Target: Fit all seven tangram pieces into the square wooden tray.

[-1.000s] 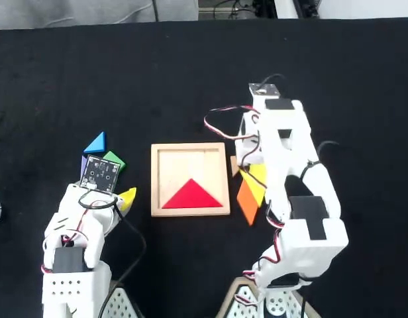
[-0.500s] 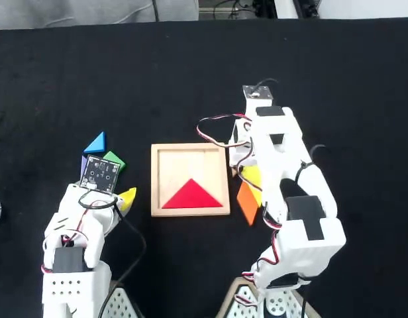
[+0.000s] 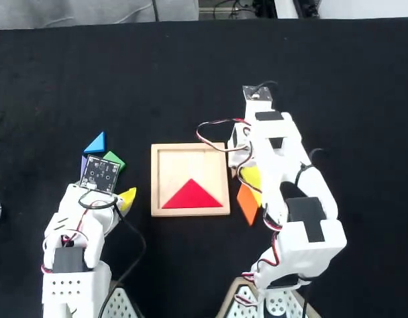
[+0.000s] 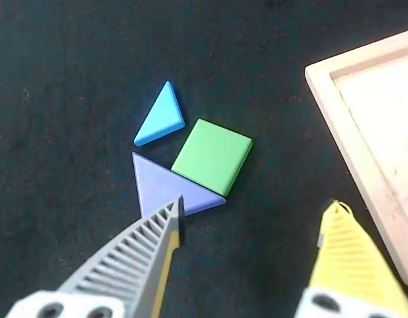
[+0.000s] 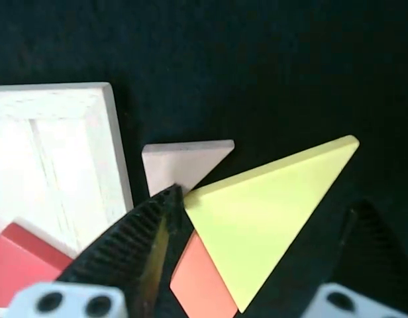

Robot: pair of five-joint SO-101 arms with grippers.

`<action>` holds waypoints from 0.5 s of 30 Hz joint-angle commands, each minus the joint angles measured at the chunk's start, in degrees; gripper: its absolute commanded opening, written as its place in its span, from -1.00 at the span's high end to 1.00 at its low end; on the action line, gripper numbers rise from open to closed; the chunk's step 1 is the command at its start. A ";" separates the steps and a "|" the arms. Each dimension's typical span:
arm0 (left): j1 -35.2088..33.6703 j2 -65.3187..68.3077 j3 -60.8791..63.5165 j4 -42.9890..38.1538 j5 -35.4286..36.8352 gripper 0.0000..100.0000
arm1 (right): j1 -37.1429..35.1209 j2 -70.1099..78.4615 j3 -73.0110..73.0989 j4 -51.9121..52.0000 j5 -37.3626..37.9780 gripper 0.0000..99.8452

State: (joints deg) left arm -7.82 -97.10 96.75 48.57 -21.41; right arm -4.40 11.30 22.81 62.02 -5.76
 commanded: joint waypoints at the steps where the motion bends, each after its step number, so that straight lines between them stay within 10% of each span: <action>1: -0.13 -0.79 1.01 0.44 -0.35 0.34 | -0.18 -0.40 0.04 -1.14 -0.18 0.24; 15: -0.31 -0.79 1.01 0.44 -0.35 0.34 | 4.66 9.98 -9.63 8.44 0.00 0.24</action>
State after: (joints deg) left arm -7.82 -97.10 96.75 48.57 -21.41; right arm -1.67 17.19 17.80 67.38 -5.76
